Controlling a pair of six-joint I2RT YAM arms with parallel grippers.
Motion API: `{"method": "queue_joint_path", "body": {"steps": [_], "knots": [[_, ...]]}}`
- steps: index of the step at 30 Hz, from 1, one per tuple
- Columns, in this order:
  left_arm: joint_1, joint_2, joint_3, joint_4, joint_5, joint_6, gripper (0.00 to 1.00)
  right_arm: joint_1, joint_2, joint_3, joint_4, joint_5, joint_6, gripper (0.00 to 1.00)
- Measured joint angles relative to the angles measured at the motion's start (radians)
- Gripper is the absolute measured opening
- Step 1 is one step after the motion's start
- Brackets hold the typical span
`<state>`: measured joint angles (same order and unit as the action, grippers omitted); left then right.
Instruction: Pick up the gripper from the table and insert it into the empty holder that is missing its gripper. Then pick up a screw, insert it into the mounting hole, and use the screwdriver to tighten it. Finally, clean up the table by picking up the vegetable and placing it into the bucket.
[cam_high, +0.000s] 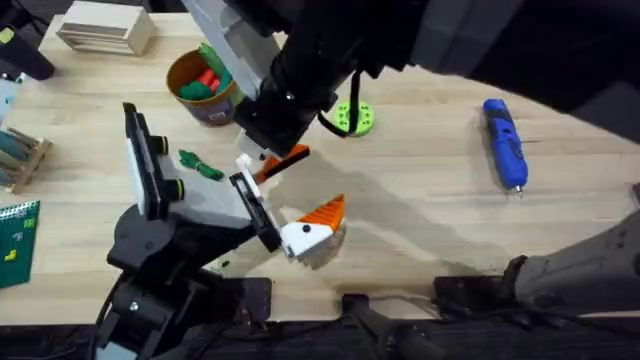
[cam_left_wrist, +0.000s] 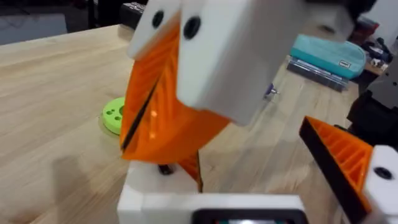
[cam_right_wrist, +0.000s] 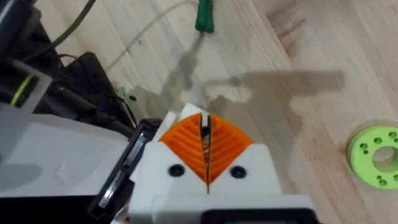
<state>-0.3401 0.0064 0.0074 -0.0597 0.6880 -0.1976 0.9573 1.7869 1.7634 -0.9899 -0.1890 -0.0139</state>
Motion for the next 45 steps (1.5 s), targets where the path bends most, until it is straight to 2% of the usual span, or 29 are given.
{"method": "queue_joint_path", "body": {"steps": [5, 19, 45], "knots": [[0.0, 0.001, 0.0, -0.001, -0.002, -0.023, 0.987, 0.0, 0.015, 0.0, 0.008, -0.007, 0.0, 0.007], [-0.005, 0.001, 0.0, -0.001, 0.024, -0.027, 0.987, 0.0, 0.015, 0.0, -0.032, -0.008, 0.008, 0.007], [-0.004, 0.001, 0.0, 0.0, 0.012, 0.002, 0.987, -0.001, -0.013, -0.009, -0.042, -0.007, 0.062, 0.006]]}}
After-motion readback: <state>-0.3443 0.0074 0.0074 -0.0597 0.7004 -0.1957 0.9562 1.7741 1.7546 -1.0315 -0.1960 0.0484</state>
